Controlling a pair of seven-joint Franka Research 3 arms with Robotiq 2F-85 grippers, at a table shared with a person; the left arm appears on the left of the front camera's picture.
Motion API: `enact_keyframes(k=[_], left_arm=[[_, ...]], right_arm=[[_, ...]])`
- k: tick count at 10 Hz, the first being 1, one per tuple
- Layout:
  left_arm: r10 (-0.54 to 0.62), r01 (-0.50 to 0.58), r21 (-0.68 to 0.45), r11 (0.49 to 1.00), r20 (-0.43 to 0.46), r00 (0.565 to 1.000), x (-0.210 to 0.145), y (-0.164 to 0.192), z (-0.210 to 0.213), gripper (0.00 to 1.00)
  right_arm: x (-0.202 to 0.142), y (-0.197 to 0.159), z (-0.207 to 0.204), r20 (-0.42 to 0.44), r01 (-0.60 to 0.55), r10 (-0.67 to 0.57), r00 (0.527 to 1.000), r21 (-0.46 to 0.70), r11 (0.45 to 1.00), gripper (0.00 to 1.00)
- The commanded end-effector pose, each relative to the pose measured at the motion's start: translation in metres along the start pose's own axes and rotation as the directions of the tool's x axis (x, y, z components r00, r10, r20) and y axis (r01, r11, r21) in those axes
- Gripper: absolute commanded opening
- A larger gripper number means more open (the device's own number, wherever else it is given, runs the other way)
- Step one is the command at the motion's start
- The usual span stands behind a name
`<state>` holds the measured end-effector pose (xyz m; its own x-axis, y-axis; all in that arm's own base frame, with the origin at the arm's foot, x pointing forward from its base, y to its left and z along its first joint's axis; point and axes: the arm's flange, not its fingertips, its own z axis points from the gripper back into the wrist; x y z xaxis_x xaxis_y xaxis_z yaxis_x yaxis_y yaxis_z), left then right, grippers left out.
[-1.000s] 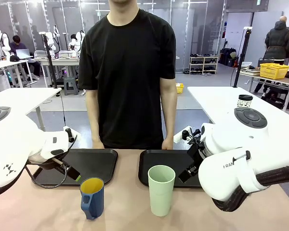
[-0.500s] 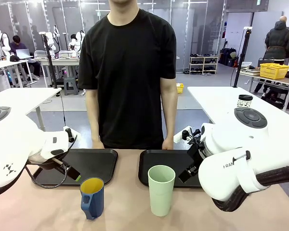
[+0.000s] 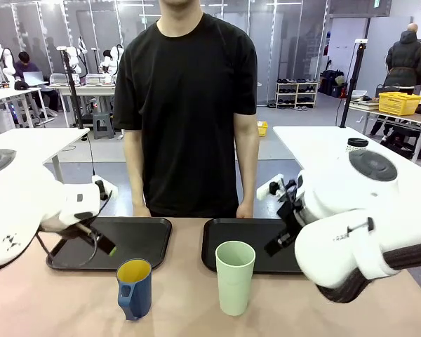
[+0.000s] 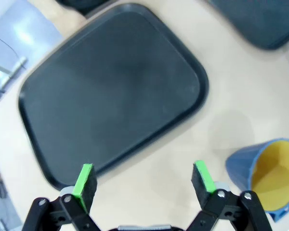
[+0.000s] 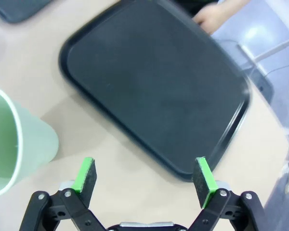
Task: Sort and store the cups by type.
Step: Pick up the Reusable plastic cup.
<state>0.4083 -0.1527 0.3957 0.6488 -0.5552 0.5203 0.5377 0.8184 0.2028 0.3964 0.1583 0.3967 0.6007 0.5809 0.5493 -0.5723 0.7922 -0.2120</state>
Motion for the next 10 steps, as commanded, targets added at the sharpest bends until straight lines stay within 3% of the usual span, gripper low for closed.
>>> enact_keyframes(k=[1,4,8,10], left_arm=[[-0.001,-0.004,0.053,0.999,0.086,0.996,0.042,-0.021,0.040,1.00],[0.003,-0.009,0.034,0.999,0.155,0.988,0.061,-0.048,0.078,1.00],[-0.062,0.062,0.005,0.998,0.183,0.981,0.057,-0.071,0.092,1.00],[-0.059,0.057,0.015,0.998,0.210,0.976,0.051,-0.062,0.094,1.00]], right_arm=[[0.021,0.001,0.058,0.081,-0.061,0.068,0.994,-0.093,0.994,1.00],[0.033,0.009,0.121,0.154,-0.096,0.117,0.981,-0.133,0.986,1.00],[0.035,0.017,0.133,0.126,-0.057,0.079,0.989,-0.167,0.984,1.00],[0.034,0.006,0.130,0.118,-0.043,0.066,0.991,-0.181,0.982,1.00]])
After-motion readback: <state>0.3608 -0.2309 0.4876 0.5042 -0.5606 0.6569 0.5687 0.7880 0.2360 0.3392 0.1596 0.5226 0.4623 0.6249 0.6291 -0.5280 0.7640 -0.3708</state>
